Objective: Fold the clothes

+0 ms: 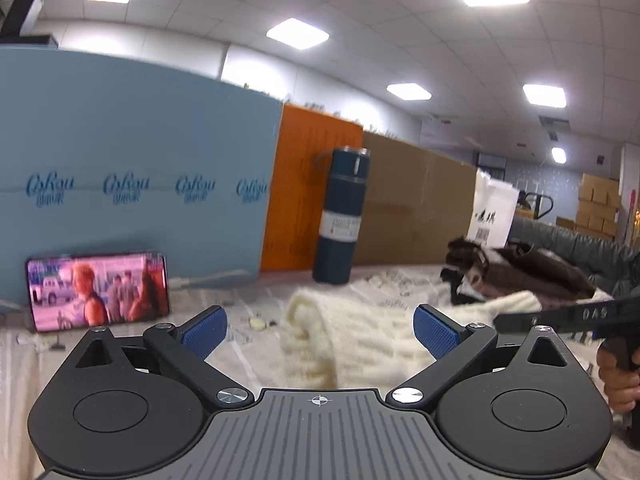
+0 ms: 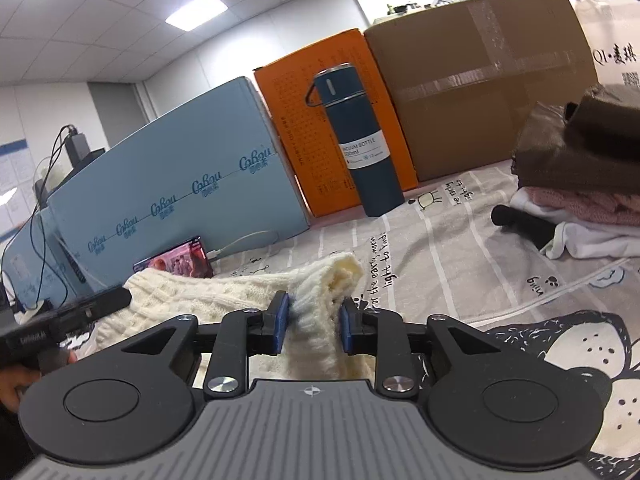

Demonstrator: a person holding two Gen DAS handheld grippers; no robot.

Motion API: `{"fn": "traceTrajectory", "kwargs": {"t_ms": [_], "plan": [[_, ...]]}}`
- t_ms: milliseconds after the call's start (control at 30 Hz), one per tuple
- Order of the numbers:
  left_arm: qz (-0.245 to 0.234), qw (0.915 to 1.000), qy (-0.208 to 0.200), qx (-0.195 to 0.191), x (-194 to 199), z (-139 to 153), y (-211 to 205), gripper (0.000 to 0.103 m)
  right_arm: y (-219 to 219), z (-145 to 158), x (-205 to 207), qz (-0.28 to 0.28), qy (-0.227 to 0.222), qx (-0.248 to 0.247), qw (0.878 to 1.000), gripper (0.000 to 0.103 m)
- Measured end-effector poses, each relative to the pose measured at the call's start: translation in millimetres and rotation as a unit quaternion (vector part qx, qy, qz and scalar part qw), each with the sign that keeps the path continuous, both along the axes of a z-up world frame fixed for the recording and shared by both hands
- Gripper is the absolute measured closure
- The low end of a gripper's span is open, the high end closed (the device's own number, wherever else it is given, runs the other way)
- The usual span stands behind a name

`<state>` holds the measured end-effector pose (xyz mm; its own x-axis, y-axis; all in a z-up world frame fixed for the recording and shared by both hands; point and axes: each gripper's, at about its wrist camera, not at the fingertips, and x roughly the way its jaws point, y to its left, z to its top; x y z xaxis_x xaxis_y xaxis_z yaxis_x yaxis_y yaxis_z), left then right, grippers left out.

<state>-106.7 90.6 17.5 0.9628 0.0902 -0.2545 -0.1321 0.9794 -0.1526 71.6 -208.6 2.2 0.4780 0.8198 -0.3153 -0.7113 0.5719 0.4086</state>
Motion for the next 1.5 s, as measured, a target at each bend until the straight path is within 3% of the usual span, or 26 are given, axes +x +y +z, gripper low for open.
{"fn": "traceTrajectory", "kwargs": {"t_ms": [167,233,400,567,900,1133,1267,1367,1500], "plan": [[0.015,0.9993,0.028,-0.021,8,-8,4,0.002,-3,-8,8,-0.014,0.026,0.01,1.0,0.062],[0.019,0.9986,0.041,-0.029,12,-10,6,0.002,-1,-11,10,-0.024,0.03,0.006,0.999,0.044],[0.027,0.9957,0.07,-0.053,24,-15,7,0.001,1,-15,12,-0.045,0.033,-0.011,0.998,0.029],[0.037,0.992,0.104,-0.062,37,-22,9,0.0,2,-18,14,-0.052,0.037,-0.02,0.998,0.026],[0.047,0.99,0.131,-0.02,48,-24,-2,0.0,8,-21,18,-0.063,0.05,-0.054,0.995,0.02],[0.033,0.991,0.099,-0.084,33,-21,13,0.0,5,-24,20,-0.063,0.057,-0.046,0.995,0.017],[0.043,0.9843,0.093,-0.143,16,-13,22,0.0,0,-24,21,-0.064,0.063,-0.026,0.996,0.015],[0.085,0.9793,0.115,-0.144,2,-8,20,0.0,-4,-24,23,-0.068,0.069,-0.01,0.995,0.015],[0.083,0.9763,0.119,-0.16,-17,-6,14,0.0,-8,-24,25,-0.075,0.078,0.001,0.994,0.012]]}}
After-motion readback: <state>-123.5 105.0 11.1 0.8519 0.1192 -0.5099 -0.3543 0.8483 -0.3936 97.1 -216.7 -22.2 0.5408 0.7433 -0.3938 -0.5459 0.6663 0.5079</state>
